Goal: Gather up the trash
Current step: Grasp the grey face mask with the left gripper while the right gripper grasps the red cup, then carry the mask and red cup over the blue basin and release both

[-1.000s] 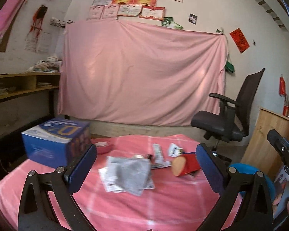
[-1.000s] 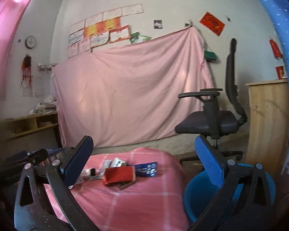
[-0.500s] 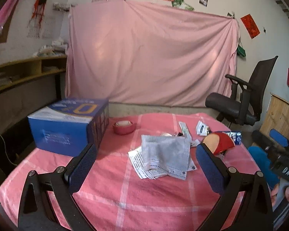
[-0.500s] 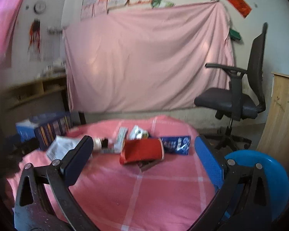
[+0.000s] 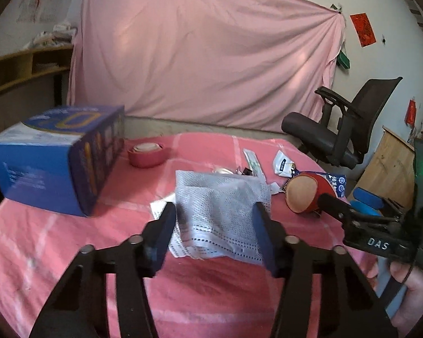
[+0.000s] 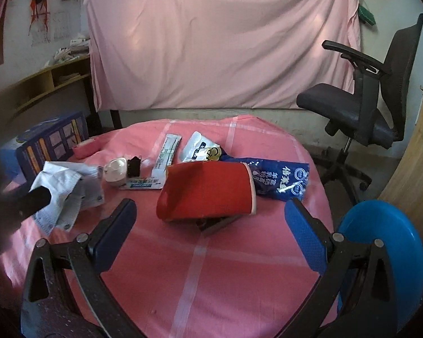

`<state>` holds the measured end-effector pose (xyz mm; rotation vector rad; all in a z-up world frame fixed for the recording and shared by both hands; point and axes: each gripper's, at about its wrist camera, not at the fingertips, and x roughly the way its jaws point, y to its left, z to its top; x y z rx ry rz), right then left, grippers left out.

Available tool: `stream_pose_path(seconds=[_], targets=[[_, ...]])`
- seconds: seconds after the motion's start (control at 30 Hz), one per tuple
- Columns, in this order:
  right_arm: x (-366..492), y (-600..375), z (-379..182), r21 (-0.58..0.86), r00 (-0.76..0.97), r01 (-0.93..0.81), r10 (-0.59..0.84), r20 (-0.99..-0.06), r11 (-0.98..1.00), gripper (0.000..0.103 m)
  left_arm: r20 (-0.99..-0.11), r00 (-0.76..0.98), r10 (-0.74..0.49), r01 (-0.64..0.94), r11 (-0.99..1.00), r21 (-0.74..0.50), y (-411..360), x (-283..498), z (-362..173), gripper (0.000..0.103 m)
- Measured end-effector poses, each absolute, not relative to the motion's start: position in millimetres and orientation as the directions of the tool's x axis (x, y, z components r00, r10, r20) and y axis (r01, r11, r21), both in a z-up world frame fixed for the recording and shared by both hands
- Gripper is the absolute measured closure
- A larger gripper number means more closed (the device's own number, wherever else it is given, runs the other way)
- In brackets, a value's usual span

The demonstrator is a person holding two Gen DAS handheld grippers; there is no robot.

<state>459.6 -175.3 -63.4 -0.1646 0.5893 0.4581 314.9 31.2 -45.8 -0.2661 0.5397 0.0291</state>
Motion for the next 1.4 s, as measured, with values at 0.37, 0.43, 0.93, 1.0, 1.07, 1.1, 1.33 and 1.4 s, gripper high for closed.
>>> stream_pose_path(seconds=[0.37,0.43,0.93,1.0,1.07,1.1,1.33,1.4], targets=[[480,-171,-72,0.007,0.696,-0.438,0.344,-0.63,0.899,0.0,-0.562,0.824,-0.067,-0.093,0.964,-0.251,29,328,-51,0.087],[482,-172,-74,0.024,0.681,-0.442,0.353,-0.642,0.897,0.002,-0.562,0.824,-0.067,-0.088,0.966,-0.244,28,328,-51,0.088],[448,-198,-57,0.097,0.729,-0.478,0.455,-0.511,0.873,0.003,-0.468,0.882,-0.054,-0.055,0.975,-0.216,11,303,-30,0.092],[441,-204,-52,0.106,0.749,-0.478,0.467,-0.469,0.872,0.003,-0.451,0.891,-0.048,-0.052,0.977,-0.206,6,301,-24,0.092],[432,-213,-45,0.117,0.782,-0.475,0.479,-0.4,0.872,0.003,-0.432,0.901,-0.044,-0.05,0.978,-0.202,2,299,-17,0.092],[427,-217,-41,0.116,0.797,-0.469,0.477,-0.37,0.875,0.003,-0.417,0.908,-0.044,-0.045,0.978,-0.201,-1,298,-12,0.092],[391,-259,-6,0.092,0.922,-0.363,0.372,-0.109,0.927,0.003,-0.315,0.945,-0.085,0.035,0.986,-0.161,-35,303,22,0.091],[383,-272,1,0.089,0.945,-0.316,0.322,-0.061,0.944,0.002,-0.287,0.952,-0.11,0.07,0.987,-0.145,-49,306,31,0.091]])
